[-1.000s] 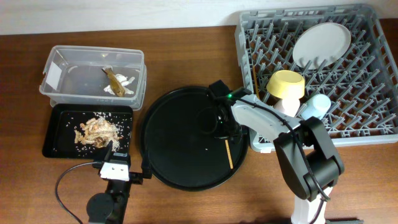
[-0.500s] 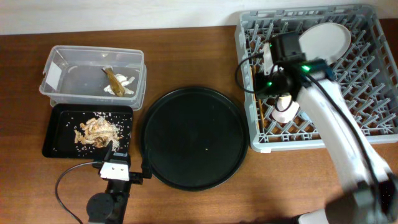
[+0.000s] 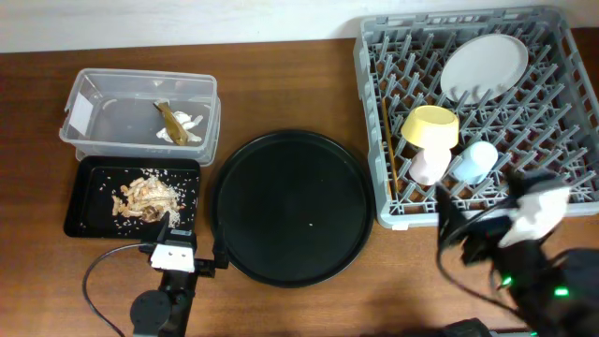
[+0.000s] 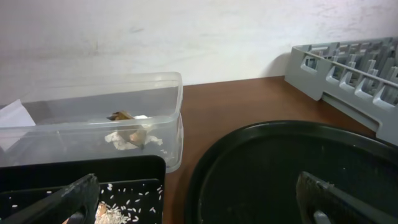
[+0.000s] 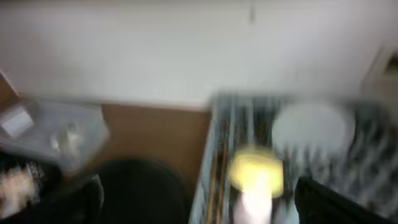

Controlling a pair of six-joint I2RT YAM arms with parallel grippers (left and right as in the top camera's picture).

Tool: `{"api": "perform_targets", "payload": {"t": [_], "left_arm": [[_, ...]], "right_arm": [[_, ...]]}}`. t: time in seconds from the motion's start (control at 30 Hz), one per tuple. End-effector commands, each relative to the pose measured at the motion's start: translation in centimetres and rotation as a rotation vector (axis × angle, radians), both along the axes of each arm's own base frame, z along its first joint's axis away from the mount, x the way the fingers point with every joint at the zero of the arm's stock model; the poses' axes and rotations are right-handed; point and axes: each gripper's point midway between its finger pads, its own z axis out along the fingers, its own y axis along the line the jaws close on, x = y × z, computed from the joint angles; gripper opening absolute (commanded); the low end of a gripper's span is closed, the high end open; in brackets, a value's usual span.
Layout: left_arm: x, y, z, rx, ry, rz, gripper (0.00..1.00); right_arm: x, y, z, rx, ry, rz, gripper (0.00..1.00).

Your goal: Sort waste into correct bins and load items into the dishwasher rack

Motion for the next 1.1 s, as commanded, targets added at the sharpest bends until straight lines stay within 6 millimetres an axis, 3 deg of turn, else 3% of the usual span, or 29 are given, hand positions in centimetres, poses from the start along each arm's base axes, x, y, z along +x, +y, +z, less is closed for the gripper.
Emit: {"api": "perform_targets", "payload": {"t": [0.0,0.07,0.17,0.2,0.23,1.07], "left_arm": [[0.0,0.1,-0.2,0.013,0.000,0.004,0.99],[0.0,0.1,-0.2,0.013,0.000,0.004,0.99],[0.0,0.1,-0.2,0.013,0.000,0.004,0.99],[0.0,0.1,-0.2,0.013,0.000,0.004,0.99],[0.0,0.1,-0.2,0.013,0.000,0.004,0.99],[0.0,0.1,-0.2,0.013,0.000,0.004,0.99]], "right_arm": [[-1.2,1.3,-8.6,0.029,0.056,0.091,0.98],[-1.4,1.3,-13.8,0.032,0.031,0.092,0.98],[1.0,1.7,-19.6,0.038,-0.009,0.097,0.98],[1.8,2.3,-20.6,0.048,-0.058,0.122,0.98],[2.6,2.4,-19.0,0.060,-0.176,0.123,0.99],[2.8,2.4,-19.2,0.061,-0.189,0.118,0.98]]}}
